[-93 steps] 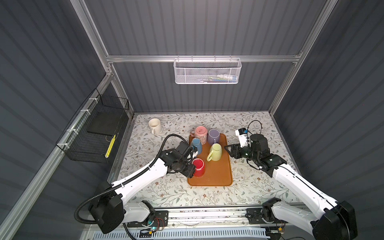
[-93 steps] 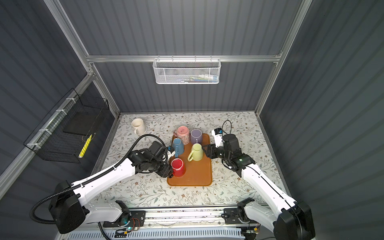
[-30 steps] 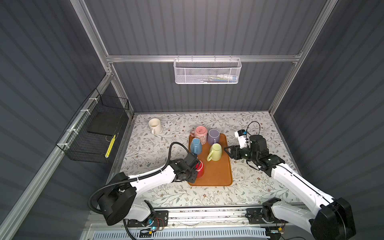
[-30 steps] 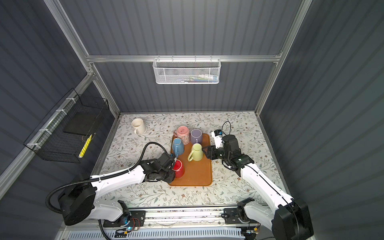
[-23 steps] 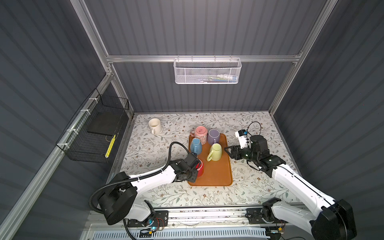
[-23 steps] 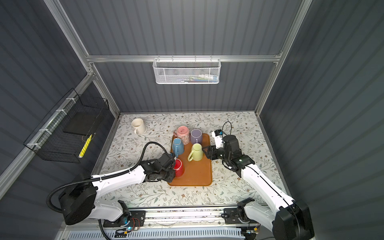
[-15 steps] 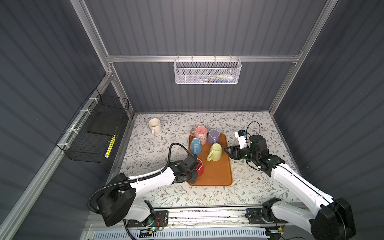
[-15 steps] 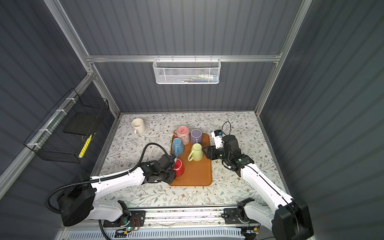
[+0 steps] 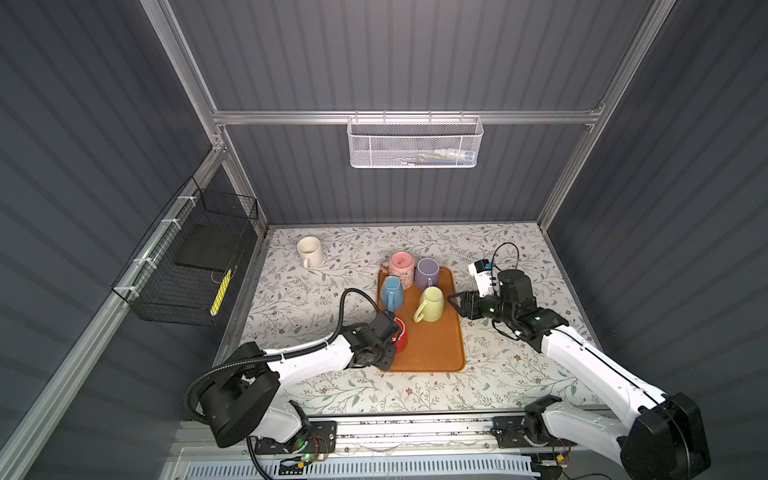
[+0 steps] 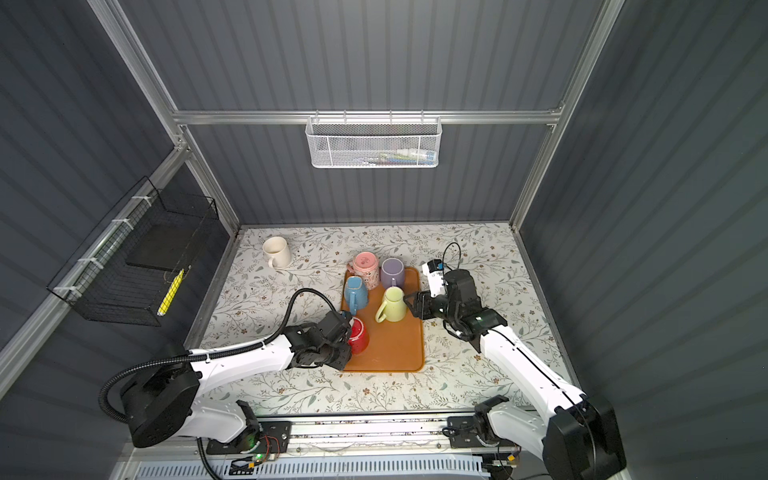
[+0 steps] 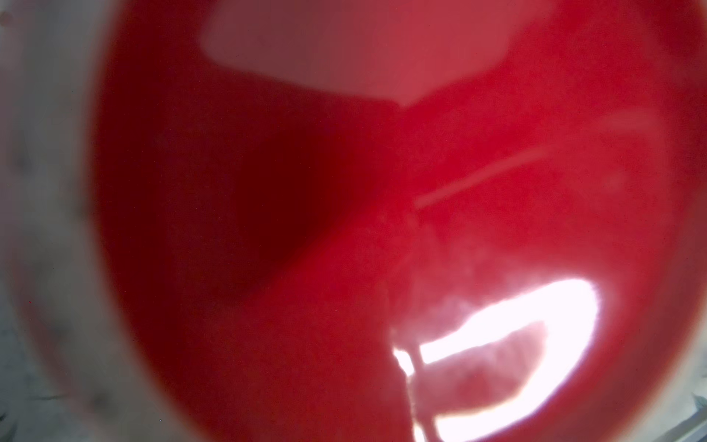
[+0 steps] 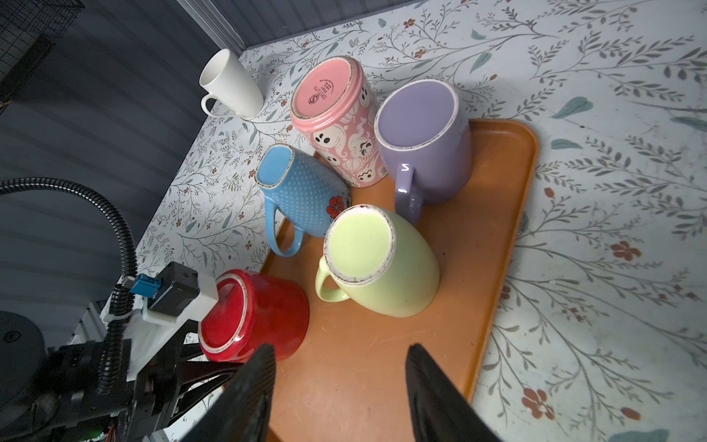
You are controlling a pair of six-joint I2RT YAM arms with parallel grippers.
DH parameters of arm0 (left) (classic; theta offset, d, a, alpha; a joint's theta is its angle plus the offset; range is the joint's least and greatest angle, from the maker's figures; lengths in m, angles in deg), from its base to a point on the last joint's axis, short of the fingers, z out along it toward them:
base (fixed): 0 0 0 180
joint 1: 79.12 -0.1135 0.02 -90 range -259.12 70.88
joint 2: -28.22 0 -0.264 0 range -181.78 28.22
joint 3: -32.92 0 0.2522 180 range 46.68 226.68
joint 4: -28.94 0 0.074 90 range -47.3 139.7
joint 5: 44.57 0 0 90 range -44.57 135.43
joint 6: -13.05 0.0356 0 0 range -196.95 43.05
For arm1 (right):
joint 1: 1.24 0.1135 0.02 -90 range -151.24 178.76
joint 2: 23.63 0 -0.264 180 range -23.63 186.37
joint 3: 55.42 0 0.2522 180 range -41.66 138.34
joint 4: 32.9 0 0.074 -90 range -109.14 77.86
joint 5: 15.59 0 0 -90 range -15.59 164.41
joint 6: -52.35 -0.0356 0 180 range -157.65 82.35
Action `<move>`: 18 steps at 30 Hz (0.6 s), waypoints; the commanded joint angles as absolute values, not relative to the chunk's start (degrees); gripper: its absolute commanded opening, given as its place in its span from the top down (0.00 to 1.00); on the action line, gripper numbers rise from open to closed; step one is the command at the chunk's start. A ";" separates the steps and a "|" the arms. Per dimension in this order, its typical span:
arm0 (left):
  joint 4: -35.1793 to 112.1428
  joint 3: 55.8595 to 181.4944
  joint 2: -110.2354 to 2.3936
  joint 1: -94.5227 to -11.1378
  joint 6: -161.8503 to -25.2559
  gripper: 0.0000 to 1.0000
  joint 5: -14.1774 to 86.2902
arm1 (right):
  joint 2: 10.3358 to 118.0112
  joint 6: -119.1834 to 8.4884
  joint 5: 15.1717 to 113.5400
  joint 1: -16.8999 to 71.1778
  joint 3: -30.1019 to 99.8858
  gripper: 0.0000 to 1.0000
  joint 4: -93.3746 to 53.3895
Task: Turn the mug right side up
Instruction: 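Lower the left gripper onto the red mug and close on it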
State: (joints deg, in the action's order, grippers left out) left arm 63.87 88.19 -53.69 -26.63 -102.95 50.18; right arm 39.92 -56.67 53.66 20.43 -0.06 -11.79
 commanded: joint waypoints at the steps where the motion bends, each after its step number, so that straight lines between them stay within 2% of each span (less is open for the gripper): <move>1: 63.26 87.12 -54.24 -26.39 -104.01 0.62 50.67 | 40.08 -56.20 53.75 20.27 0.71 0.43 -11.41; 10: 61.32 87.31 -55.85 -26.34 -104.03 0.74 50.17 | 39.02 -55.75 54.28 20.27 0.84 0.43 -9.91; 18: 61.48 87.38 -55.17 -26.36 -104.19 0.80 50.92 | 38.16 -55.84 54.63 20.24 0.61 0.43 -9.65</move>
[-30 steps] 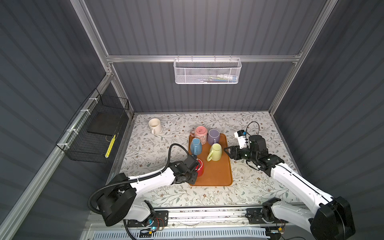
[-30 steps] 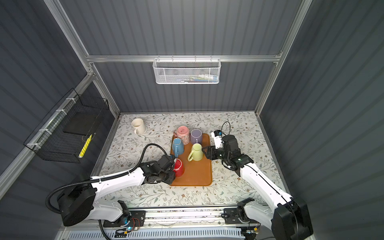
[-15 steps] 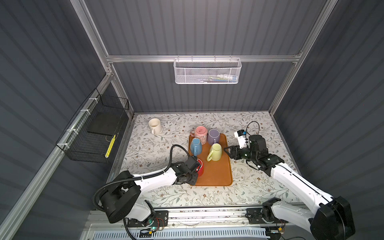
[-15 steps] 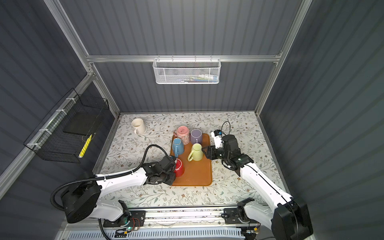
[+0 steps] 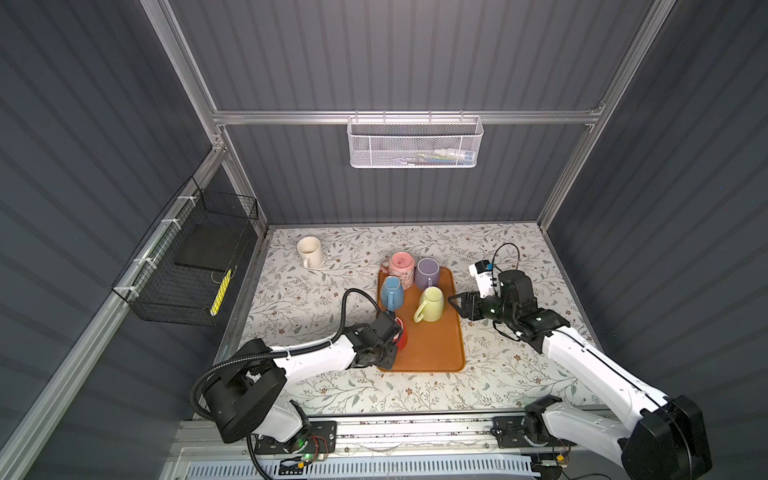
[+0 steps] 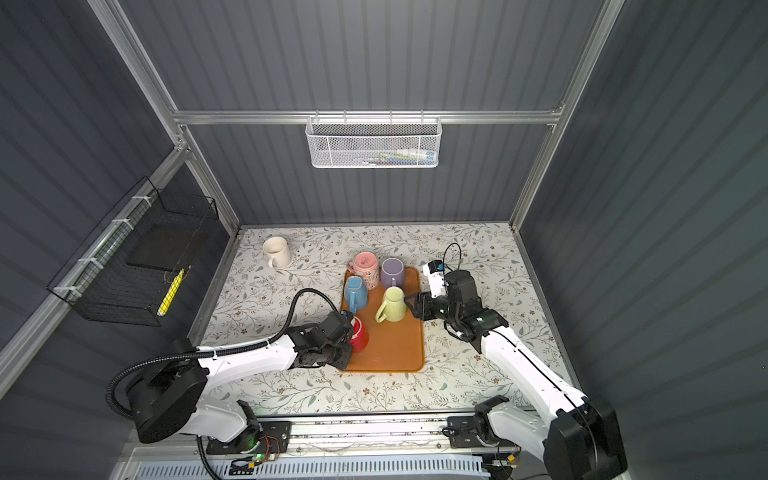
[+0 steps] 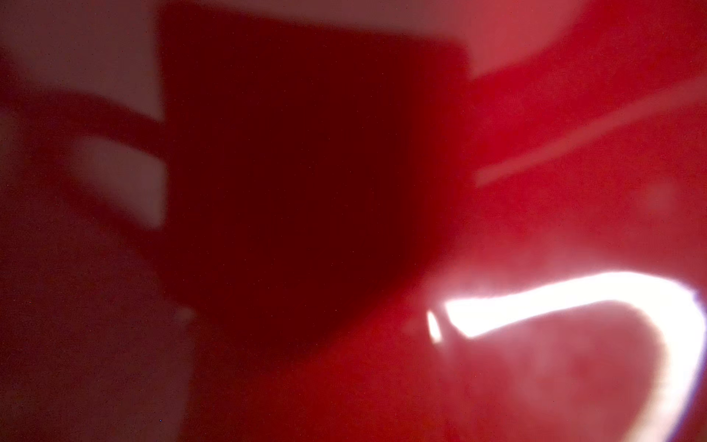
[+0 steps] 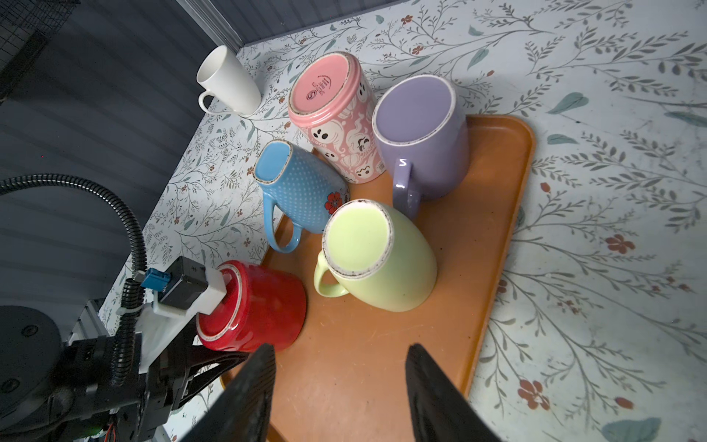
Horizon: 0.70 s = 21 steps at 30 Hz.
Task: Turn the mug right side up
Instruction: 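Lower the left gripper onto the red mug and close on it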
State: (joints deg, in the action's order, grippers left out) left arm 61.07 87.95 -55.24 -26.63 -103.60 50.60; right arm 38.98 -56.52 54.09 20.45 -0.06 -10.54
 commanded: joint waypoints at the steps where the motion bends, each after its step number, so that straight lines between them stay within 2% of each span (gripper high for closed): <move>1: 61.54 87.46 -55.02 -26.39 -104.19 0.81 50.91 | 38.16 -55.84 54.61 20.21 0.62 0.43 -9.65; 21: 61.75 89.60 -52.26 -26.33 -101.74 0.92 50.78 | 37.46 -56.04 54.63 20.25 0.33 0.43 -8.98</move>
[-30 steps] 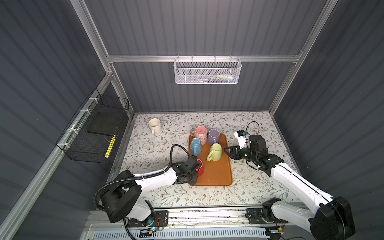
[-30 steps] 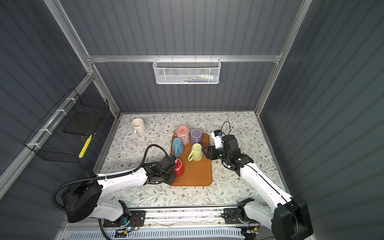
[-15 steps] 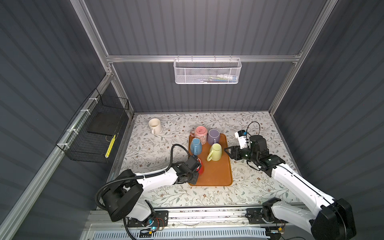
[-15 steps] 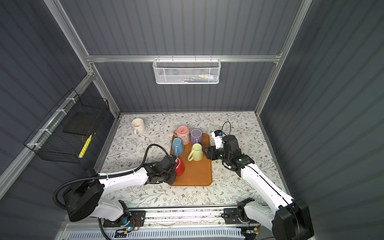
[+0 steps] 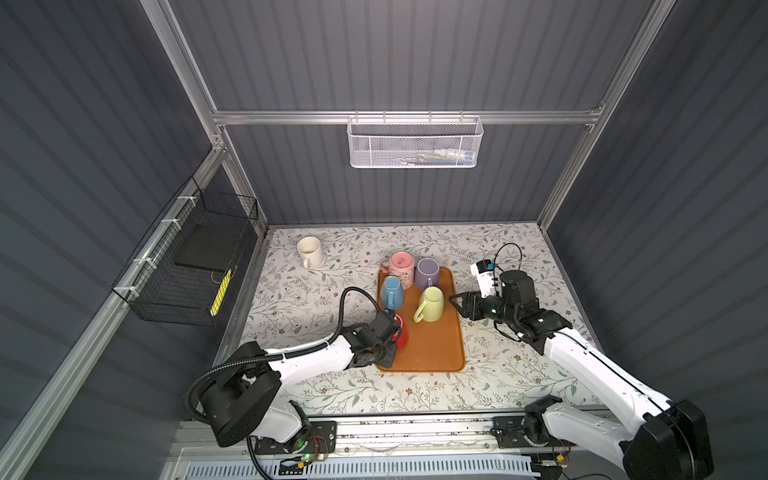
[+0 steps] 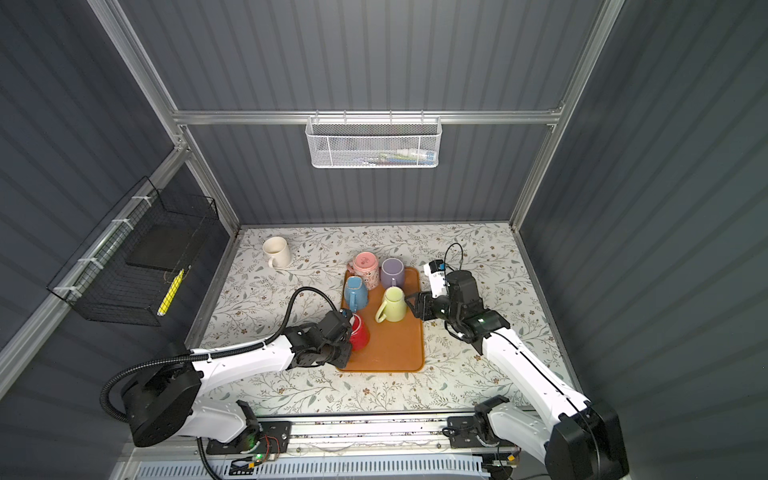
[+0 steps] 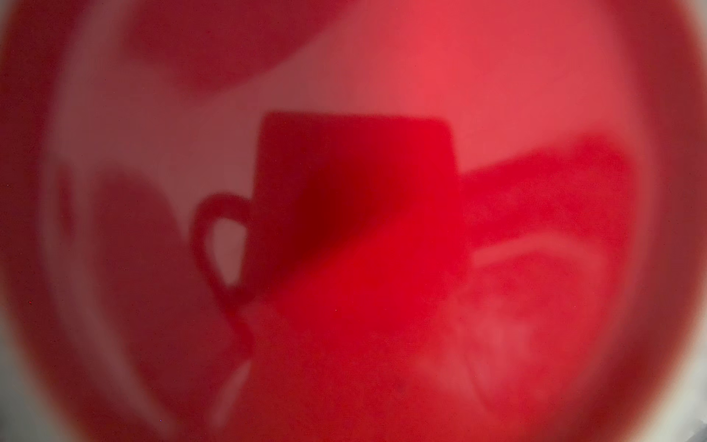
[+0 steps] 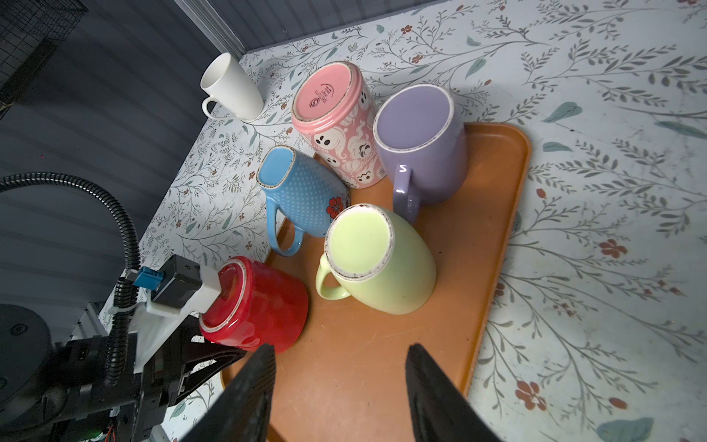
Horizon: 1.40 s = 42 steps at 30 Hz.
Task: Turn the mug right side up
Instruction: 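Lower the left gripper onto the red mug and close on it, then lift the red mug off the tray with the left gripper while the right gripper advances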
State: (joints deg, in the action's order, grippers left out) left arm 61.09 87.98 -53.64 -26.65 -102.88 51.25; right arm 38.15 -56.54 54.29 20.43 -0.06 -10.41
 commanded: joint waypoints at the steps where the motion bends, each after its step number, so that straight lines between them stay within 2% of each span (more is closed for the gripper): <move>1: 61.69 89.64 -52.12 -26.33 -101.73 0.92 50.79 | 37.46 -55.97 54.63 20.23 0.30 0.43 -8.95; 17: 62.02 93.50 -51.21 -26.40 -98.07 1.00 51.89 | 37.37 -55.58 54.62 20.26 0.58 0.43 -8.63; 35: 63.18 98.14 -48.83 -26.54 -94.66 1.00 53.61 | 36.75 -55.05 57.05 20.12 1.35 0.43 -7.78; 42: 63.87 102.61 -47.56 -26.69 -92.64 1.00 52.93 | 33.22 -60.68 45.94 12.69 -3.70 0.43 -14.11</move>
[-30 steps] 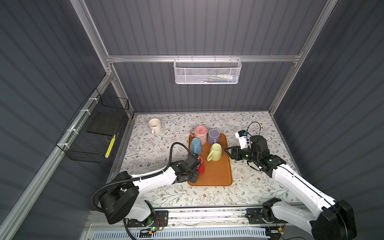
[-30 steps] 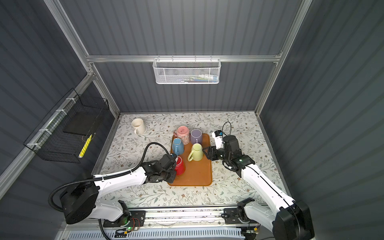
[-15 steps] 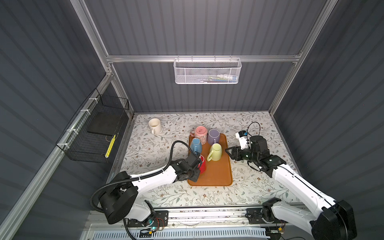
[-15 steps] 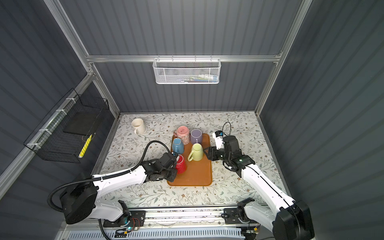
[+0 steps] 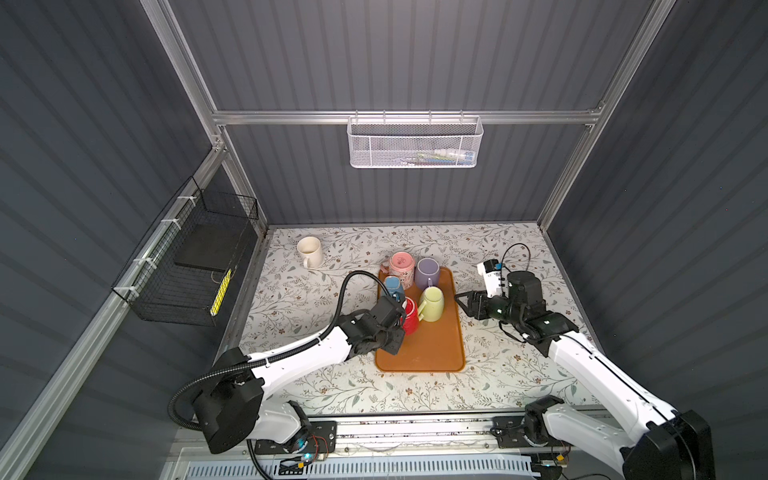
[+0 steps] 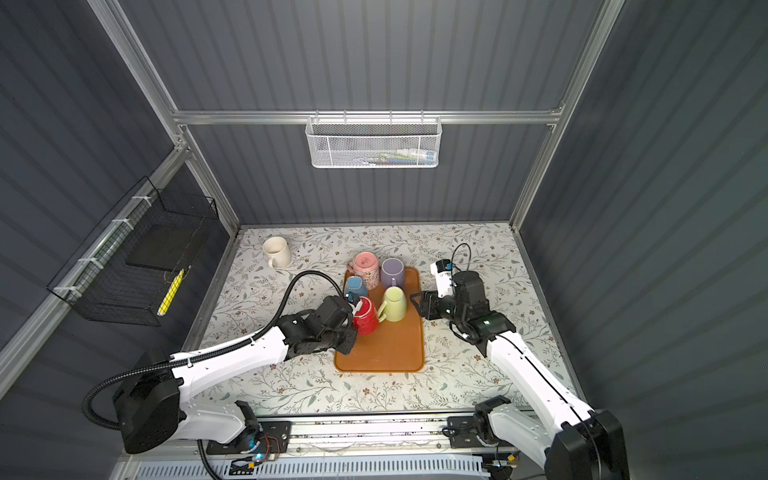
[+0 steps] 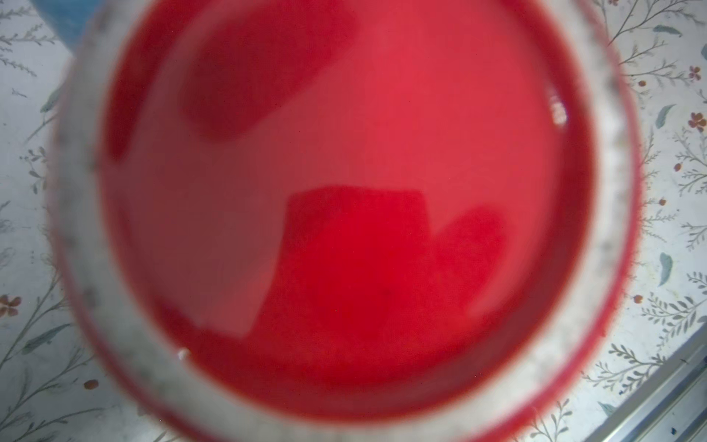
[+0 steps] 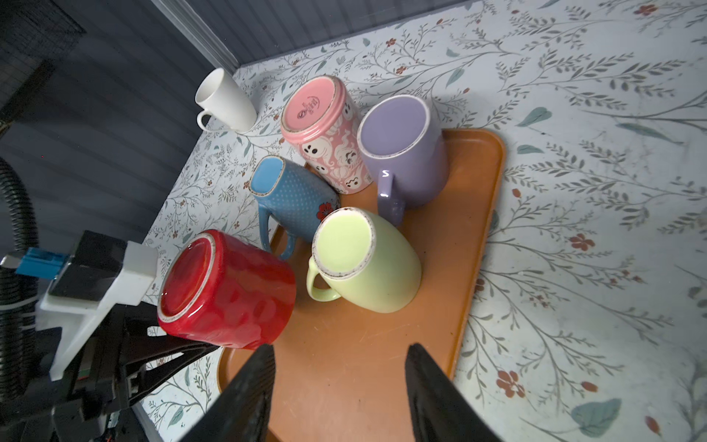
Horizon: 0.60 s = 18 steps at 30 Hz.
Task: Turn the mug right side up
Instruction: 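Lift the red mug off the tray with the left gripper while the right gripper advances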
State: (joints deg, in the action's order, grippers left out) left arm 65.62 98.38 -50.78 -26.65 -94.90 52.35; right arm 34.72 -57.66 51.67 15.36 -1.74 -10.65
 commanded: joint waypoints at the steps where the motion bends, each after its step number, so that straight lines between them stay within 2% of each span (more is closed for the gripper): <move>1: 64.24 103.29 -47.21 -26.75 -92.39 1.00 52.77 | 32.71 -61.09 45.03 11.96 -4.07 0.43 -14.59; 8: 63.22 107.75 -46.07 -28.08 -90.02 1.00 50.61 | 30.80 -63.40 40.12 9.10 -5.72 0.42 -17.66; 18: 56.01 116.14 -51.35 -34.39 -87.04 1.00 39.29 | 23.24 -66.77 30.22 6.87 -12.21 0.41 -32.30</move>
